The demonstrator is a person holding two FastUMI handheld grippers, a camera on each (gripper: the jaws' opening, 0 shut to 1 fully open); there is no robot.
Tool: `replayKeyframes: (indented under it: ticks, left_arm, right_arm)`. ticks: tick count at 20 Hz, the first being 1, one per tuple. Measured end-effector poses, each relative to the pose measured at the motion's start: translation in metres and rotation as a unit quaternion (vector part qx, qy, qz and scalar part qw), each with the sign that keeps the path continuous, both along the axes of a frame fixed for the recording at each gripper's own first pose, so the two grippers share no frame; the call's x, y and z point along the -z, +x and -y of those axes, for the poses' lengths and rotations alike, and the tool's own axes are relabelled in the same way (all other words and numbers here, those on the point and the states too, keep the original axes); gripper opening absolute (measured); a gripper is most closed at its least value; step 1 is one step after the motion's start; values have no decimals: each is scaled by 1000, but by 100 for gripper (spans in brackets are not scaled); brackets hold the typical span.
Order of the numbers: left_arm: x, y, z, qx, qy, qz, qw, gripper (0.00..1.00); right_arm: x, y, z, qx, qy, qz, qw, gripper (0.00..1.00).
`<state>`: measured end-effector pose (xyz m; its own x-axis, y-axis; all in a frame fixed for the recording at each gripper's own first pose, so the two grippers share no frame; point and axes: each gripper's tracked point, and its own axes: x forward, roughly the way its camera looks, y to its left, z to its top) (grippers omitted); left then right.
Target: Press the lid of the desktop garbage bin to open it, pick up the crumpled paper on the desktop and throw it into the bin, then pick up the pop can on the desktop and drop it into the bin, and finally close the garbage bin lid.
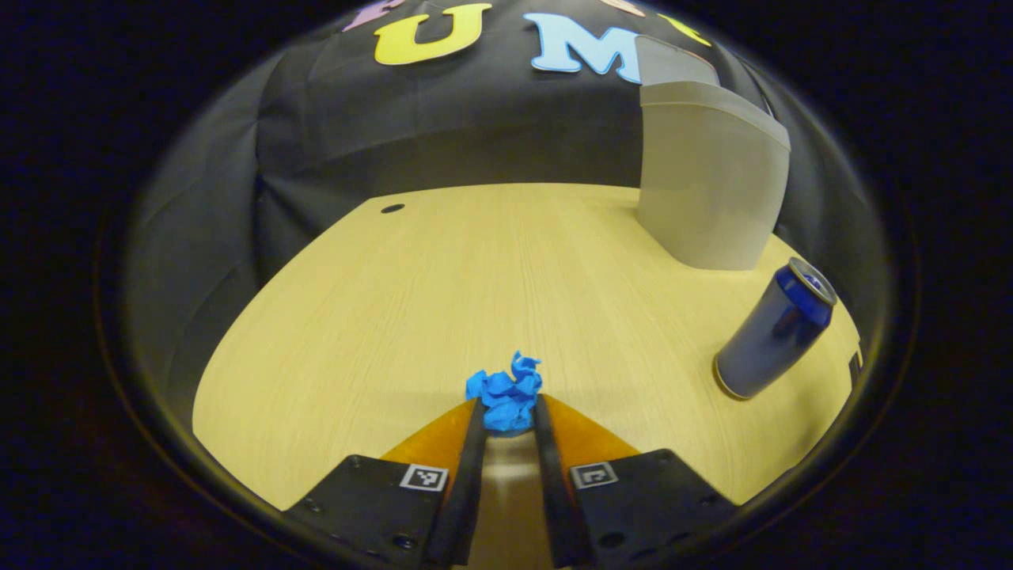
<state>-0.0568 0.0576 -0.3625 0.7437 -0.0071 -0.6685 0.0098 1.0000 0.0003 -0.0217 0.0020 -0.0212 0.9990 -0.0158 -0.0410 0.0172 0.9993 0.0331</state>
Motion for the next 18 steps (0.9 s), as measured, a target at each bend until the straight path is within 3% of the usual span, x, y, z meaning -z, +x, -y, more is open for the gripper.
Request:
replayKeyframes:
  ticks: [1,3,4,12,18]
  left_arm:
    - [-1,1,0,3,0,1,1000,33]
    - [-4,2,-10,-8,19,8,1000,34]
    - [-1,2,-7,-4,9,-1,1000,18]
    - [-23,12,6,7,7,24,1000,17]
    - [-73,35,32,22,-1,65,998,17]
  right_arm:
    - [1,1,-1,-2,-1,0,1000,89]
    - [1,1,-3,-5,0,0,1000,89]
    - [2,2,-4,-6,0,-1,1000,89]
    - [0,3,4,-1,9,5,1000,89]
    - [0,3,20,6,26,14,1000,89]
